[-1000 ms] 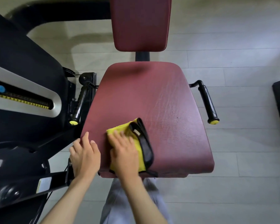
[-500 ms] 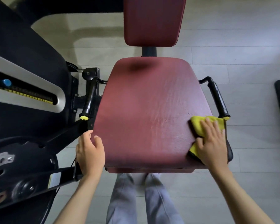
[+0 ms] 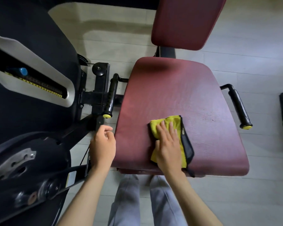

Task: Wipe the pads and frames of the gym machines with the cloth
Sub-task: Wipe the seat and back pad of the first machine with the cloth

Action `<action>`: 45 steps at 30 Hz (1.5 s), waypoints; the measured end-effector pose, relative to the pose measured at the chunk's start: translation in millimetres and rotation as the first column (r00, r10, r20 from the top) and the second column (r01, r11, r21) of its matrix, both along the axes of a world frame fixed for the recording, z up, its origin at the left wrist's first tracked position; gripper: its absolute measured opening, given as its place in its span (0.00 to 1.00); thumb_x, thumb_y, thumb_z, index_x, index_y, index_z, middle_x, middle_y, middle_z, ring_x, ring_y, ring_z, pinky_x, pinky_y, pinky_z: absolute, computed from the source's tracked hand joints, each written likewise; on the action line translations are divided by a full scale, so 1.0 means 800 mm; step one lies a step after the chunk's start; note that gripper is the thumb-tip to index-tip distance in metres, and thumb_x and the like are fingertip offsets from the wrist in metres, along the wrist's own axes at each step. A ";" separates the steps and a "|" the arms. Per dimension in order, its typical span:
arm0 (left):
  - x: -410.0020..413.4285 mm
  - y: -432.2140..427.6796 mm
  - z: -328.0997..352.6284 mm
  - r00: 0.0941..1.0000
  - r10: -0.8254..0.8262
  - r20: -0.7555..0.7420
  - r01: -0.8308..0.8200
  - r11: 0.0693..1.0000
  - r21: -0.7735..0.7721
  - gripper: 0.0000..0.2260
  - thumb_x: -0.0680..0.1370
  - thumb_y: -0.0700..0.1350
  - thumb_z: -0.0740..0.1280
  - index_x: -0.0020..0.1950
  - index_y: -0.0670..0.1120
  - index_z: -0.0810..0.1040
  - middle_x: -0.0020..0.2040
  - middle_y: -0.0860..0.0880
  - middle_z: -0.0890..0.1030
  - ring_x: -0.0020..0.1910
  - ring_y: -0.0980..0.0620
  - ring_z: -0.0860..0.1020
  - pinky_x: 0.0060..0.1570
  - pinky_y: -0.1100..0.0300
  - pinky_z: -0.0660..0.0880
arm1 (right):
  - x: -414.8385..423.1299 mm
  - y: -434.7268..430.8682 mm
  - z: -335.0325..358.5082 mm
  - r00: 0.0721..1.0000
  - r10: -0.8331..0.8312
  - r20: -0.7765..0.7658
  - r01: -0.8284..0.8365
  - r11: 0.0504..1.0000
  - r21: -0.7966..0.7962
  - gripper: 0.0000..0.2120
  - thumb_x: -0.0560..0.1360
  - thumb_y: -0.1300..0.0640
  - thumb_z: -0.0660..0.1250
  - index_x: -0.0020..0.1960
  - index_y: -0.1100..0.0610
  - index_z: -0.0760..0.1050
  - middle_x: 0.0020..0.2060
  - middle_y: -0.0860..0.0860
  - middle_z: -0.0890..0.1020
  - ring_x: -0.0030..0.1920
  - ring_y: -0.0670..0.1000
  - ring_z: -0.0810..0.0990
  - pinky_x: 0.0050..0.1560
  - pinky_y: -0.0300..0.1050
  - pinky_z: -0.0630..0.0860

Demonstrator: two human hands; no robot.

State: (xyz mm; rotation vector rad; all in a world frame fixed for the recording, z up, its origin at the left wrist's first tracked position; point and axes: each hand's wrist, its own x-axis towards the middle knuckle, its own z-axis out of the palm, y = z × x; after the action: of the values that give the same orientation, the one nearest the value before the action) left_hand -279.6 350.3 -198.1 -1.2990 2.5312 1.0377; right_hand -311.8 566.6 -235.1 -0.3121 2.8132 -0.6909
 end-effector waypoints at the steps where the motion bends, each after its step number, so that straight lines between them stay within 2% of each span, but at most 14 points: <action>1: -0.004 -0.010 0.001 1.000 0.010 -0.007 -0.010 1.000 0.003 0.10 0.80 0.41 0.60 0.53 0.51 0.79 0.50 0.49 0.83 0.49 0.44 0.79 0.45 0.49 0.78 | 0.009 -0.028 0.002 0.999 0.046 0.001 -0.046 0.999 -0.015 0.29 0.76 0.55 0.56 0.77 0.58 0.70 0.79 0.54 0.68 0.82 0.59 0.57 0.79 0.60 0.56; 5: -0.023 -0.045 0.003 0.997 0.056 -0.049 -0.056 0.998 -0.008 0.10 0.80 0.41 0.59 0.53 0.50 0.79 0.51 0.50 0.82 0.50 0.47 0.78 0.41 0.54 0.73 | 0.051 -0.122 0.013 0.973 0.228 -0.014 -0.229 0.971 -0.066 0.31 0.74 0.56 0.58 0.76 0.58 0.71 0.78 0.53 0.69 0.81 0.59 0.59 0.79 0.60 0.58; 9: -0.046 -0.071 0.000 0.996 0.012 -0.093 -0.016 0.999 -0.039 0.10 0.82 0.40 0.59 0.54 0.48 0.80 0.52 0.50 0.81 0.50 0.50 0.77 0.36 0.64 0.68 | 0.080 -0.133 0.017 0.937 0.348 -0.030 -0.349 0.936 -0.040 0.30 0.78 0.53 0.59 0.80 0.55 0.66 0.80 0.51 0.65 0.83 0.57 0.54 0.80 0.59 0.57; 12: -0.067 -0.084 -0.007 0.993 -0.035 -0.117 0.030 0.999 -0.042 0.09 0.81 0.38 0.60 0.55 0.46 0.79 0.54 0.49 0.79 0.52 0.49 0.77 0.39 0.61 0.68 | 0.075 -0.116 0.014 0.903 0.428 -0.028 -0.428 0.904 0.007 0.31 0.79 0.48 0.60 0.81 0.50 0.64 0.81 0.47 0.61 0.83 0.55 0.53 0.79 0.59 0.57; 15: -0.089 -0.086 -0.016 0.989 -0.110 -0.101 0.108 0.994 -0.030 0.09 0.81 0.40 0.61 0.58 0.47 0.78 0.58 0.48 0.77 0.56 0.47 0.76 0.46 0.57 0.69 | 0.042 -0.126 0.004 0.937 0.342 0.074 -0.348 0.932 0.096 0.32 0.79 0.44 0.58 0.82 0.44 0.59 0.83 0.44 0.56 0.83 0.53 0.51 0.80 0.60 0.54; 19: -0.125 -0.086 -0.044 0.969 -0.244 -0.019 0.243 0.969 -0.044 0.14 0.83 0.44 0.60 0.69 0.49 0.74 0.69 0.48 0.73 0.65 0.47 0.73 0.54 0.55 0.69 | -0.046 -0.159 -0.016 0.974 0.133 0.186 -0.165 0.971 0.171 0.33 0.79 0.40 0.52 0.83 0.40 0.52 0.83 0.42 0.49 0.84 0.53 0.44 0.81 0.63 0.46; 22: -0.148 -0.088 -0.072 0.958 -0.285 0.009 0.285 0.958 -0.022 0.19 0.85 0.47 0.59 0.76 0.48 0.69 0.76 0.48 0.68 0.72 0.46 0.70 0.64 0.49 0.70 | -0.114 -0.172 -0.040 0.979 0.075 0.189 -0.119 0.966 0.229 0.34 0.80 0.35 0.50 0.83 0.40 0.49 0.84 0.42 0.47 0.83 0.54 0.43 0.80 0.66 0.41; 24: -0.160 -0.085 -0.087 0.950 -0.311 0.017 0.311 0.950 -0.015 0.21 0.86 0.49 0.57 0.79 0.49 0.65 0.78 0.49 0.66 0.74 0.45 0.69 0.66 0.47 0.70 | -0.152 -0.177 -0.059 0.982 0.042 0.183 -0.087 0.966 0.245 0.34 0.80 0.32 0.48 0.83 0.40 0.49 0.84 0.43 0.47 0.83 0.55 0.42 0.79 0.68 0.40; 27: -0.170 -0.073 -0.100 0.946 -0.320 0.046 0.320 0.947 -0.003 0.24 0.86 0.50 0.56 0.82 0.50 0.58 0.81 0.49 0.63 0.75 0.44 0.69 0.63 0.49 0.72 | -0.198 -0.185 -0.080 0.983 0.023 0.181 -0.068 0.967 0.246 0.33 0.81 0.33 0.47 0.84 0.41 0.48 0.84 0.44 0.47 0.83 0.57 0.41 0.79 0.69 0.40; 31: -0.167 -0.064 -0.108 0.938 -0.335 0.092 0.345 0.928 -0.142 0.24 0.86 0.51 0.55 0.82 0.51 0.57 0.81 0.49 0.64 0.72 0.42 0.73 0.57 0.46 0.77 | -0.214 -0.184 -0.090 0.989 0.047 0.143 -0.084 0.961 0.263 0.30 0.83 0.40 0.47 0.84 0.43 0.48 0.84 0.45 0.48 0.83 0.57 0.43 0.79 0.69 0.41; 35: -0.170 -0.060 -0.105 0.935 -0.323 0.145 0.347 0.915 -0.205 0.23 0.85 0.51 0.56 0.81 0.52 0.59 0.79 0.49 0.68 0.67 0.41 0.77 0.52 0.45 0.81 | -0.160 -0.167 -0.071 0.986 0.078 0.146 -0.113 0.962 0.250 0.32 0.80 0.43 0.47 0.84 0.44 0.50 0.84 0.46 0.48 0.83 0.59 0.44 0.79 0.68 0.43; 38: -0.171 -0.056 -0.095 0.934 -0.317 0.164 0.348 0.910 -0.224 0.23 0.85 0.52 0.56 0.81 0.53 0.60 0.78 0.50 0.69 0.66 0.43 0.78 0.48 0.47 0.81 | -0.100 -0.145 -0.048 0.983 0.110 0.146 -0.142 0.962 0.232 0.34 0.79 0.44 0.53 0.84 0.44 0.51 0.84 0.46 0.49 0.83 0.59 0.45 0.79 0.68 0.47; 41: -0.172 -0.054 -0.091 0.927 -0.324 0.189 0.362 0.905 -0.224 0.24 0.85 0.52 0.57 0.81 0.54 0.59 0.78 0.51 0.70 0.67 0.44 0.78 0.48 0.49 0.80 | -0.085 -0.131 -0.040 0.981 0.131 0.146 -0.164 0.955 0.246 0.34 0.79 0.42 0.57 0.83 0.42 0.53 0.83 0.45 0.53 0.83 0.57 0.49 0.78 0.67 0.52; 45: -0.175 -0.053 -0.092 0.925 -0.312 0.217 0.359 0.904 -0.230 0.25 0.83 0.51 0.60 0.81 0.53 0.61 0.77 0.51 0.72 0.65 0.44 0.78 0.46 0.49 0.79 | -0.162 -0.148 -0.059 0.979 0.124 0.163 -0.163 0.955 0.249 0.33 0.80 0.37 0.53 0.83 0.39 0.50 0.83 0.43 0.50 0.84 0.53 0.46 0.80 0.66 0.46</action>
State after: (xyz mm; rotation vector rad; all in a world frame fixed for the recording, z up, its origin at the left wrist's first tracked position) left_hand -419.9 307.5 -271.7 -0.9000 2.6903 0.5032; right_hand -441.3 448.5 -282.0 -0.3960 2.6669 -0.2927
